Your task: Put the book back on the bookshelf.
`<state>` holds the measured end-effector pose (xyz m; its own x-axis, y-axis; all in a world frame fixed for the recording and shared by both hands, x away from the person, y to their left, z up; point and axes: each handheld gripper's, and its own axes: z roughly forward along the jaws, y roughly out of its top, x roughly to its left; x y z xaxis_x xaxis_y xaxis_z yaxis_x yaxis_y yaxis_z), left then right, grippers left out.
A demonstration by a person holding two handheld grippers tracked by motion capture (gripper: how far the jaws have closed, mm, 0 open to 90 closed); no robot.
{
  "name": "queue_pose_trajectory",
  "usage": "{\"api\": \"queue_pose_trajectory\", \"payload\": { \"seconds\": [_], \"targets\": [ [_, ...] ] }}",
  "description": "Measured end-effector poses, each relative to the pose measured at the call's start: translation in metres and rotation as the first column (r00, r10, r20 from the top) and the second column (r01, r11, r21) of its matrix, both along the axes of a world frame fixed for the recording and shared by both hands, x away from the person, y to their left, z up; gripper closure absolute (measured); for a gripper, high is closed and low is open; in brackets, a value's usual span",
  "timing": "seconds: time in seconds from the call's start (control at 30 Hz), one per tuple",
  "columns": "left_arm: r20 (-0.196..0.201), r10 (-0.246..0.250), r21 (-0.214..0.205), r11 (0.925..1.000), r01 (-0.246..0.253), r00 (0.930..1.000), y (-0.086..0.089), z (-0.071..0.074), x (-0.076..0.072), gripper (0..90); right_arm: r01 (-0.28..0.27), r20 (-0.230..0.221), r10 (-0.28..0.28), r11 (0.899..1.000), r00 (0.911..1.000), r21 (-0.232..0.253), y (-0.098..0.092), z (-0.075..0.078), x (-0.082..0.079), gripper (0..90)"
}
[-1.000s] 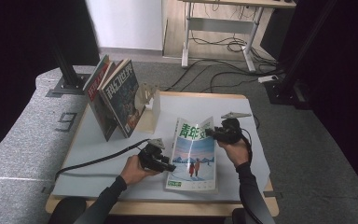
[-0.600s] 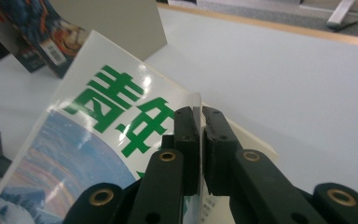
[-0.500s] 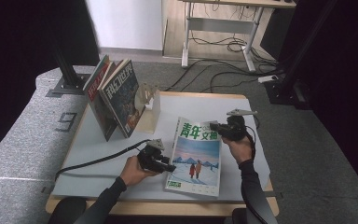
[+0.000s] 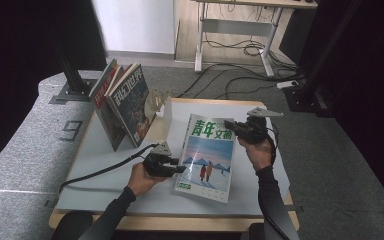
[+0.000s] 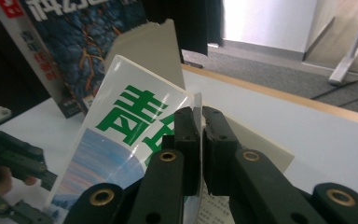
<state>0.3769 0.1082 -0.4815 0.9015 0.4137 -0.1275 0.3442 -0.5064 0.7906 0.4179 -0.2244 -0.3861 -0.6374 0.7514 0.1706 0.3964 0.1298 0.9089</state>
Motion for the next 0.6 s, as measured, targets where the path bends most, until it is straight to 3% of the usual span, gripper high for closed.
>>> {"api": "queue_pose_trajectory", "payload": {
  "seconds": [0.2,0.33,0.6],
  "targets": [
    [0.03,0.003,0.001,1.0,-0.003,0.9996,0.005,-0.005,-0.007,63.6,-0.03,0.027,0.03,1.0,0.9992,-0.006,0.006,0.004,-0.009,83.8],
    [0.039,-0.002,0.0,1.0,0.002,0.9992,0.007,-0.005,-0.011,64.2,-0.051,0.038,0.05,0.999,0.998,0.016,0.004,0.005,-0.015,83.0],
    [0.047,-0.003,-0.02,0.9998,0.003,0.9989,0.012,-0.007,-0.017,65.9,-0.067,0.07,0.069,0.997,0.9952,-0.028,0.006,0.009,-0.024,80.1]
  ]
}}
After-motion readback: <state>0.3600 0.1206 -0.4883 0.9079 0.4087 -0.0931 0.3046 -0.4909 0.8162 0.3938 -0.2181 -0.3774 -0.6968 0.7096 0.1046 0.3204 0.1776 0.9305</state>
